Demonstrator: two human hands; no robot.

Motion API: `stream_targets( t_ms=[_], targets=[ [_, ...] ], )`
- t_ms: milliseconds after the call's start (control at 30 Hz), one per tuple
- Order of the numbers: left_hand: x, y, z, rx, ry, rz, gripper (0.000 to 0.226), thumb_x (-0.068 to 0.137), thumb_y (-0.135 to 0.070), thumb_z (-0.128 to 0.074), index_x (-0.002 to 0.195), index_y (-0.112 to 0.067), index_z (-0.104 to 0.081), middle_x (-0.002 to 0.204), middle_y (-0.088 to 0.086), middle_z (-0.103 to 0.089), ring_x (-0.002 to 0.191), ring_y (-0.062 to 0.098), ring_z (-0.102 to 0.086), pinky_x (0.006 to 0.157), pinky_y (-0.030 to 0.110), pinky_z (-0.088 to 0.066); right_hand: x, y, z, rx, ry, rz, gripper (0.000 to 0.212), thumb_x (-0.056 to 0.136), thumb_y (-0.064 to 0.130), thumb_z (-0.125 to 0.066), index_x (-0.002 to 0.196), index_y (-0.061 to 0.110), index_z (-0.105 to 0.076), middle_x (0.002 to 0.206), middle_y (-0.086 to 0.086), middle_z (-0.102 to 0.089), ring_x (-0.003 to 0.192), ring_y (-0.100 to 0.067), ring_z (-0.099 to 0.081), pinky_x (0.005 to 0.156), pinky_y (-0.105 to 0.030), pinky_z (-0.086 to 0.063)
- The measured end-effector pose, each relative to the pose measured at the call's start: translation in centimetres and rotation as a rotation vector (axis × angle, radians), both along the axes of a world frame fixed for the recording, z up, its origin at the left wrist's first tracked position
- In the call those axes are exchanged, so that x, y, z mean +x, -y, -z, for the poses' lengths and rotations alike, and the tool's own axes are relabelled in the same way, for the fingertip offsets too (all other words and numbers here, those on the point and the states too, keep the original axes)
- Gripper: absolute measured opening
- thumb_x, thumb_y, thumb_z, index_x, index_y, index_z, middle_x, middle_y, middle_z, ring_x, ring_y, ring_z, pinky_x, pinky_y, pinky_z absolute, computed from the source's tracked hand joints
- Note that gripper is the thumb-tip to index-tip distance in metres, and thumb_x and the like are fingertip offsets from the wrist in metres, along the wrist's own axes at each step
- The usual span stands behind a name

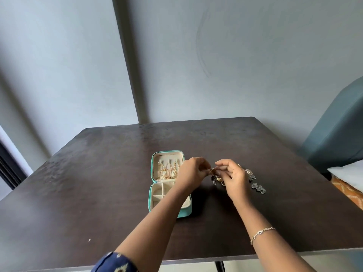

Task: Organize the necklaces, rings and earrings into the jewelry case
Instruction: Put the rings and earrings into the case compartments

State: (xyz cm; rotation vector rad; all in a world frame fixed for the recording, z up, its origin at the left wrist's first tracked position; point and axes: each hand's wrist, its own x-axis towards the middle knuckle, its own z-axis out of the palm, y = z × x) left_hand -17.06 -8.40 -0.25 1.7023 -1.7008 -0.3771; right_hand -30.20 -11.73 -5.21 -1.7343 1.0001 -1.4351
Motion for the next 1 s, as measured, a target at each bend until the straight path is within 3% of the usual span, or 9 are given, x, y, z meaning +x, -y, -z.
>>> stream_targets(
  t_ms=[233, 333, 400, 500, 667, 833, 1000],
  targets=[
    [-0.3, -0.5, 1.2, -0.094, -0.116, 0.02, 0.012, 0.077, -0.015, -0.071, 0.082, -0.005, -0.066, 0.079, 0.008, -0.07, 0.074, 0.021, -0.063, 0.067, 0.029, -0.046, 0.0, 0.1, 0.1, -0.001, -0.019, 0.02, 0.041, 0.079, -0.009, -0.061, 0.082, 0.032, -0.057, 0.079, 0.011, -0.065, 0.075, 0.002, -0.064, 0.076, -0.023, -0.052],
    [-0.3, -0.8, 1.7, -0.12, -0.159, 0.036, 0.012, 0.078, -0.015, -0.071, 0.079, -0.008, -0.062, 0.071, -0.001, -0.063, 0.065, 0.012, -0.058, 0.061, 0.022, -0.044, 0.1, 0.0, 0.1, 0.013, -0.024, 0.006, 0.044, 0.079, -0.01, -0.06, 0.083, 0.033, -0.056, 0.079, 0.011, -0.065, 0.076, 0.003, -0.063, 0.078, -0.023, -0.052],
    [-0.3, -0.9, 1.8, -0.149, -0.204, 0.027, 0.013, 0.079, -0.015, -0.071, 0.075, -0.012, -0.059, 0.066, -0.006, -0.058, 0.059, 0.005, -0.051, 0.057, 0.017, -0.039, 0.1, -0.1, 0.0, 0.015, -0.023, -0.007, 0.045, 0.078, -0.012, -0.06, 0.084, 0.032, -0.056, 0.082, 0.01, -0.065, 0.079, 0.002, -0.064, 0.08, -0.02, -0.051],
    [-0.2, -1.0, 1.9, -0.186, -0.263, -0.008, 0.016, 0.079, -0.015, -0.07, 0.074, -0.014, -0.055, 0.072, 0.0, -0.062, 0.065, 0.012, -0.057, 0.059, 0.021, -0.042, 0.1, -0.2, 0.0, -0.011, -0.034, -0.012, 0.047, 0.076, -0.014, -0.06, 0.087, 0.031, -0.056, 0.087, 0.011, -0.067, 0.086, -0.001, -0.065, 0.081, -0.018, -0.05],
    [-0.2, -1.1, 2.0, -0.202, -0.267, -0.015, 0.013, 0.08, -0.013, -0.068, 0.077, -0.013, -0.056, 0.078, 0.004, -0.066, 0.073, 0.016, -0.062, 0.063, 0.024, -0.046, 0.1, -0.4, -0.1, -0.159, -0.221, 0.064, 0.041, 0.066, -0.009, -0.068, 0.098, 0.016, -0.062, 0.087, 0.009, -0.068, 0.077, -0.007, -0.058, 0.066, -0.004, -0.037],
    [-0.2, -1.2, 2.2, -0.234, -0.272, 0.0, 0.008, 0.081, -0.01, -0.066, 0.08, -0.008, -0.059, 0.075, 0.001, -0.063, 0.066, 0.008, -0.057, 0.06, 0.017, -0.042, 0.3, -0.7, -0.3, -0.202, -0.321, 0.088, 0.037, 0.067, -0.001, -0.07, 0.101, 0.012, -0.063, 0.083, 0.005, -0.069, 0.066, 0.016, -0.05, 0.061, 0.0, -0.031],
    [-0.2, -1.1, 2.1, -0.239, -0.269, -0.009, 0.011, 0.08, -0.008, -0.066, 0.076, -0.013, -0.057, 0.068, -0.008, -0.057, 0.059, -0.001, -0.051, 0.056, 0.01, -0.037, 0.4, -0.6, -0.4, -0.163, -0.356, 0.083, 0.034, 0.071, -0.001, -0.069, 0.102, 0.012, -0.064, 0.077, 0.003, -0.068, 0.068, -0.002, -0.051, 0.063, -0.016, -0.032]
  ],
)
